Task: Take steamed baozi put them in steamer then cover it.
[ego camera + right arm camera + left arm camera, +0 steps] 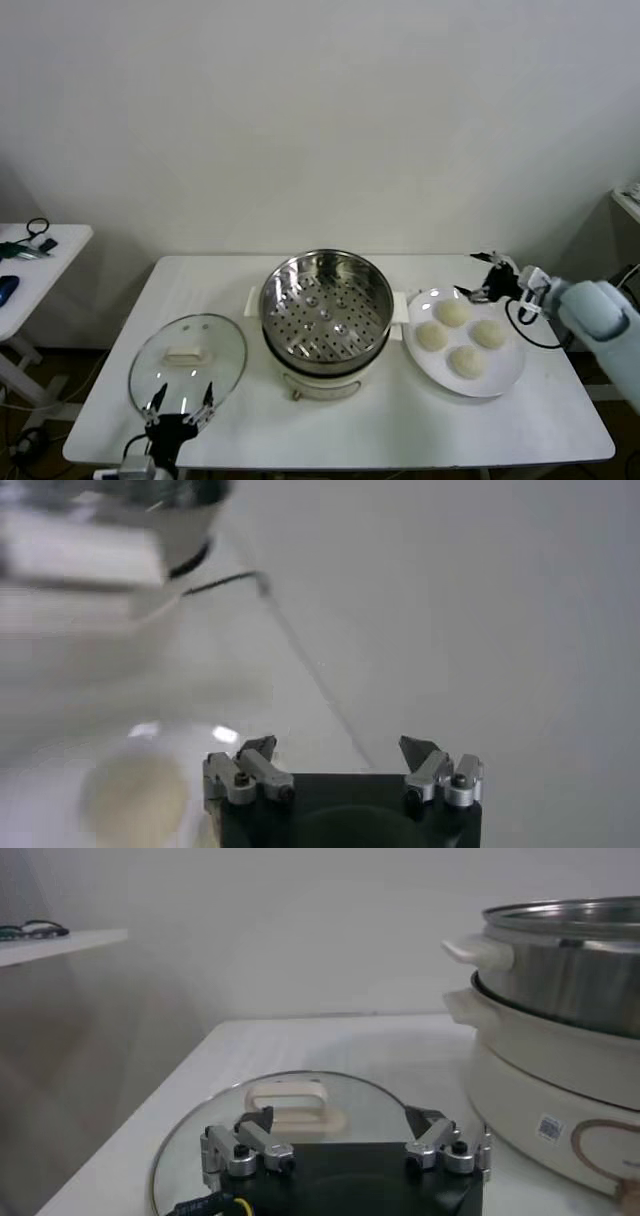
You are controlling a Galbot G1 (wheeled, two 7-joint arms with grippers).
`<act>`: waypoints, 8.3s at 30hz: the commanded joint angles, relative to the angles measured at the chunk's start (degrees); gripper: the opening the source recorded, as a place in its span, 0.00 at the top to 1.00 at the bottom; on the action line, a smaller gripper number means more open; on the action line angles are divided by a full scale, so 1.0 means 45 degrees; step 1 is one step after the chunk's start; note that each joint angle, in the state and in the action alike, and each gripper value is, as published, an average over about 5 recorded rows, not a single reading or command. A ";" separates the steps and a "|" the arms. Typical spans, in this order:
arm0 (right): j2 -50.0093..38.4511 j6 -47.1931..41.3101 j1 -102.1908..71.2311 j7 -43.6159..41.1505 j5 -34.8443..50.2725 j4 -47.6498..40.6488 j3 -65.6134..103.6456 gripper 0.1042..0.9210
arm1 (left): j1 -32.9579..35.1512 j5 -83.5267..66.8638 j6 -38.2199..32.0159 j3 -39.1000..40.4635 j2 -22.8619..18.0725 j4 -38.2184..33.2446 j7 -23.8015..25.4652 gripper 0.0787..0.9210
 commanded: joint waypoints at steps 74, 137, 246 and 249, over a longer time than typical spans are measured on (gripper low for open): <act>0.5755 0.5659 1.7465 -0.5774 0.1555 -0.2847 -1.6399 0.33 | 0.0779 0.0225 -0.0654 0.0446 0.0158 0.0048 -0.0034 0.12; 0.5066 0.3724 1.9870 -0.5605 0.7680 -0.1938 -2.1819 0.12 | 0.0969 0.0821 -0.1022 0.0447 -0.0014 0.0025 -0.0150 0.12; 1.1577 -0.3823 1.5146 -0.1306 0.8190 -0.2296 -1.9071 0.35 | 0.1435 0.1075 -0.1428 0.0249 0.0011 -0.0609 -0.0395 0.12; 1.1699 -0.3816 1.4880 -0.1300 0.7810 -0.2711 -1.9064 0.35 | 0.1422 0.1075 -0.1430 0.0253 -0.0004 -0.0616 -0.0395 0.12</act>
